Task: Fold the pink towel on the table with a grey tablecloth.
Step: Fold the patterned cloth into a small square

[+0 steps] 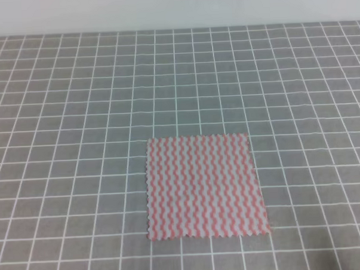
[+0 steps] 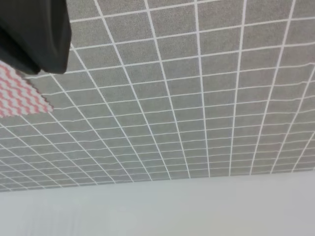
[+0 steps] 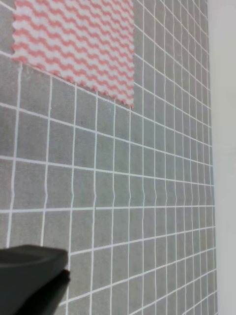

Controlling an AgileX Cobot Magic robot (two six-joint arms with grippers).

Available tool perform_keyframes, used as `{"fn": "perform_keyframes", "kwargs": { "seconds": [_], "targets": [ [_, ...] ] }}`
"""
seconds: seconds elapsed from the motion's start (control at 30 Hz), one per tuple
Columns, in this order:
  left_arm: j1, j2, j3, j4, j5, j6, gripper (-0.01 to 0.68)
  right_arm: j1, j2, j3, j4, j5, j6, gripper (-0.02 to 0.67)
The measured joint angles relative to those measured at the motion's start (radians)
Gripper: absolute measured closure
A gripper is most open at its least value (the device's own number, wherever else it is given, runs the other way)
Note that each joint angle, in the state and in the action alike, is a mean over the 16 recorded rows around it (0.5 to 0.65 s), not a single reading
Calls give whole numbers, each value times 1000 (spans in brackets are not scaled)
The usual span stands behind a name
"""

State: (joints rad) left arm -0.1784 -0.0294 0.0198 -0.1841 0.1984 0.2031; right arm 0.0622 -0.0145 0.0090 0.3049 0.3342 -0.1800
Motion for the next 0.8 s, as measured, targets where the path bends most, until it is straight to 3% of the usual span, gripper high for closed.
{"fn": "perform_keyframes", "kwargs": {
  "seconds": [0.8],
  "targets": [
    [0, 0, 0, -99, -27, -50, 674, 0, 2, -2, 0, 1, 0, 667]
  ]
}}
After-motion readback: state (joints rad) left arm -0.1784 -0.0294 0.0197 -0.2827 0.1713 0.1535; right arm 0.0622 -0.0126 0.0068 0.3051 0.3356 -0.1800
